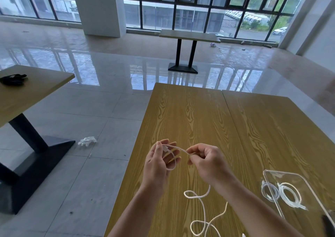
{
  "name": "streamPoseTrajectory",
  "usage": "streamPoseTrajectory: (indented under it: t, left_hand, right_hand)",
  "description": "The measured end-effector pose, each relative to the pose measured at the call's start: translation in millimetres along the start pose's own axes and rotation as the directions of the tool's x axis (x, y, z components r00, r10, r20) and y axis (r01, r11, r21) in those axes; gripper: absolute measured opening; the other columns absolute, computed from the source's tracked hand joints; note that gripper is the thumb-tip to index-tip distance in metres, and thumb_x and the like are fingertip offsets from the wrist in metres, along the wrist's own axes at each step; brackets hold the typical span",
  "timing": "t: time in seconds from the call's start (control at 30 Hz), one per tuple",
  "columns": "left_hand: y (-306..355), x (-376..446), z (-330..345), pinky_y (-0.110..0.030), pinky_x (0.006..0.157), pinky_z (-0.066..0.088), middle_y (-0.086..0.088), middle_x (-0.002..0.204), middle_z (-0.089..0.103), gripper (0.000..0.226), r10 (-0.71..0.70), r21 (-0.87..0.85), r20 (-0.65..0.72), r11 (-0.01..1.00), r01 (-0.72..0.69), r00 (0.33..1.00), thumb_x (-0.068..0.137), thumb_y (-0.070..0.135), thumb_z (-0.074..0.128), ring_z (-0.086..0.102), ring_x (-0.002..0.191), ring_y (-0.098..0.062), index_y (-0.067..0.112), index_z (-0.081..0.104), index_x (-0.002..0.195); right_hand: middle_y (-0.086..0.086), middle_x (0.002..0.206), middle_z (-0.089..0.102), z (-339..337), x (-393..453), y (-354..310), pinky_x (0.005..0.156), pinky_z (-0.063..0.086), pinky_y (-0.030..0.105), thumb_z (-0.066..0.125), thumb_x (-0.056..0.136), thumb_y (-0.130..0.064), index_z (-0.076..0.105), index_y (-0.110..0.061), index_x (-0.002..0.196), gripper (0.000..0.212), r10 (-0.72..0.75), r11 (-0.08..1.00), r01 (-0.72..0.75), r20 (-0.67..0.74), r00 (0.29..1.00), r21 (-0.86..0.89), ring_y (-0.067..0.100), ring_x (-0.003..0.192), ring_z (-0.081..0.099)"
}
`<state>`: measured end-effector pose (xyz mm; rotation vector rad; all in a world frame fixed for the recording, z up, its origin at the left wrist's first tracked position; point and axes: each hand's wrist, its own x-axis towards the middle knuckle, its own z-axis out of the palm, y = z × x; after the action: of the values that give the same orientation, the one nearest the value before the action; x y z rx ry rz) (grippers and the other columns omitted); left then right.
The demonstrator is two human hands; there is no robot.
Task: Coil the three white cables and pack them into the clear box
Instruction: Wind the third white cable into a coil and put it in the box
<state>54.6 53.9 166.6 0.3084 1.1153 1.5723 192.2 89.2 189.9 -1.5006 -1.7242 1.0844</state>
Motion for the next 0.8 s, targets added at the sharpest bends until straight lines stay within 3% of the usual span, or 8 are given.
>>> streamPoseTrajectory:
  t: [0.17,0.23,0.37,0.5,0.67,0.8]
  left_hand:
    - [-4,-3,5,-0.043,0.090,0.054,-0.013,0.109,0.075,0.033,-0.053,-0.141,0.031,0.988,0.056,0.998,0.106,0.028,0.036,0.071,0.102,-0.032,0.006,0.060,0.112]
    - [-5,-3,4,-0.044,0.090,0.053,-0.014,0.099,0.075,0.034,-0.051,-0.179,0.019,0.982,0.054,0.999,0.106,0.032,0.037,0.072,0.096,-0.033,0.006,0.059,0.108]
    - [1,12,3,-0.039,0.071,0.051,-0.005,0.065,0.054,0.034,-0.043,-0.276,-0.039,0.961,0.031,0.998,0.105,0.038,0.039,0.058,0.060,-0.020,0.011,0.053,0.089]
    - [17,34,-4,-0.029,0.053,0.037,-0.001,0.060,0.041,0.035,-0.018,-0.269,-0.143,0.963,-0.021,0.990,0.105,0.038,0.038,0.040,0.051,-0.013,0.014,0.046,0.082]
    - [46,56,-20,-0.027,0.050,0.032,0.001,0.061,0.037,0.032,0.067,-0.200,-0.276,0.972,-0.125,0.959,0.106,0.037,0.037,0.036,0.051,-0.012,0.015,0.044,0.084]
    - [40,57,-18,-0.027,0.051,0.034,0.001,0.066,0.038,0.030,0.142,0.055,-0.202,0.990,-0.133,0.969,0.106,0.039,0.034,0.036,0.055,-0.011,0.017,0.050,0.092]
  right_hand:
    - [0.004,0.076,0.076,16,-3,0,0.037,0.034,0.011,0.062,0.094,-0.011,0.073,-0.020,0.082,0.019,0.053,0.998,-0.052,0.026,0.998,-0.033,-0.005,0.034,0.049]
    - [0.004,0.077,0.076,19,-3,1,0.037,0.037,0.014,0.062,0.094,-0.010,0.072,-0.024,0.081,0.021,0.065,0.997,-0.064,0.057,0.996,-0.032,-0.003,0.034,0.049]
    - [0.001,0.083,0.076,20,-8,4,0.040,0.040,0.018,0.060,0.095,-0.010,0.071,-0.026,0.105,0.021,0.123,0.992,-0.122,0.233,0.965,-0.017,0.000,0.037,0.047]
    - [-0.001,0.083,0.074,12,-12,11,0.042,0.038,0.017,0.056,0.099,-0.014,0.066,-0.024,0.125,0.030,0.162,0.986,-0.135,0.354,0.921,-0.098,0.002,0.043,0.045]
    - [-0.009,0.070,0.064,-14,-27,6,0.053,0.046,0.022,0.047,0.104,-0.026,0.060,-0.042,0.131,0.034,0.106,0.947,0.094,0.575,0.811,-0.307,0.006,0.051,0.049]
    - [-0.012,0.056,0.048,-25,-34,-18,0.051,0.040,0.028,0.049,0.102,-0.028,0.069,-0.023,0.116,0.025,-0.048,0.885,0.333,0.647,0.761,-0.326,0.006,0.049,0.041]
